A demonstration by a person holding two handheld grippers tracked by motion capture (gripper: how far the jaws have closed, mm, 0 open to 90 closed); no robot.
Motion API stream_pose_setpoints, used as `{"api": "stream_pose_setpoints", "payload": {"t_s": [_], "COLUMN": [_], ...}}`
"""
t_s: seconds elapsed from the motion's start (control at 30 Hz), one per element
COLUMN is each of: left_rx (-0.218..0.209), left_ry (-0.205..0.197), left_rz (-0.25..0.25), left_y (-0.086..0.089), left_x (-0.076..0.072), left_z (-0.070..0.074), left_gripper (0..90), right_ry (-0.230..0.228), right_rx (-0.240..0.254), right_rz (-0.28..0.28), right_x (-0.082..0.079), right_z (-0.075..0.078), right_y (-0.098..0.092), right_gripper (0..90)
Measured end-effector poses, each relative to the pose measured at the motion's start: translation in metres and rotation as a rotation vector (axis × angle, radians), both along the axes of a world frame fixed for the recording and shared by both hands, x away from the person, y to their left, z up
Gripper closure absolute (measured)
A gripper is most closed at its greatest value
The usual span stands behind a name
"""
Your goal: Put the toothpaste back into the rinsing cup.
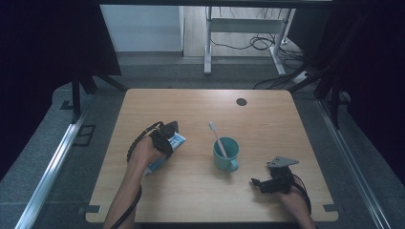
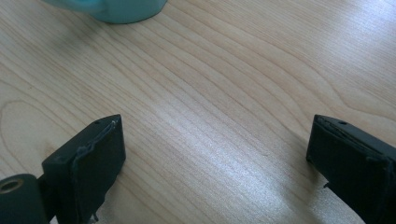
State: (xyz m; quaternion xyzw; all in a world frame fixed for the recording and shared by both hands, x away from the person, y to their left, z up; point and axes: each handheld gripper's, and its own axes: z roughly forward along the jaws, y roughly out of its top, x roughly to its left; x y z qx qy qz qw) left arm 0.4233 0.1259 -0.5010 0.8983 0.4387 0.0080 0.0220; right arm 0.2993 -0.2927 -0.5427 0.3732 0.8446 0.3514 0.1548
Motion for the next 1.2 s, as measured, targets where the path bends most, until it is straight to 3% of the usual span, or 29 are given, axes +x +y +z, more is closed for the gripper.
{"api": "stream_pose_setpoints", "payload": {"t_s": [0.33,0.47,0.87,1.2], "left_rx": [-0.043,-0.066,-0.122,-0.193], "left_ry": [0.001,0.032,0.011,-0.057], "left_rz": [-0.020,-0.010,-0.022,-0.036], "left_y": [0.005,0.009,0.012,0.013], "left_x": [-0.003,-0.003,-0.008,-0.014], "left_z": [0.006,0.008,0.009,0.019], "left_gripper": [66.8,70.3,72.3,72.5], "right_ry": [0.000,0.000,0.000,0.000], "right_rx": [0.000,0.000,0.000,0.000], "right_rz": [0.000,0.000,0.000,0.000], "right_x": [0.000,0.000,0.000,0.000], "right_z": [0.000,0.000,0.000,0.000], "right_y": [0.000,0.000,0.000,0.000], "right_gripper": [4.3,4.3,4.3,4.4]}}
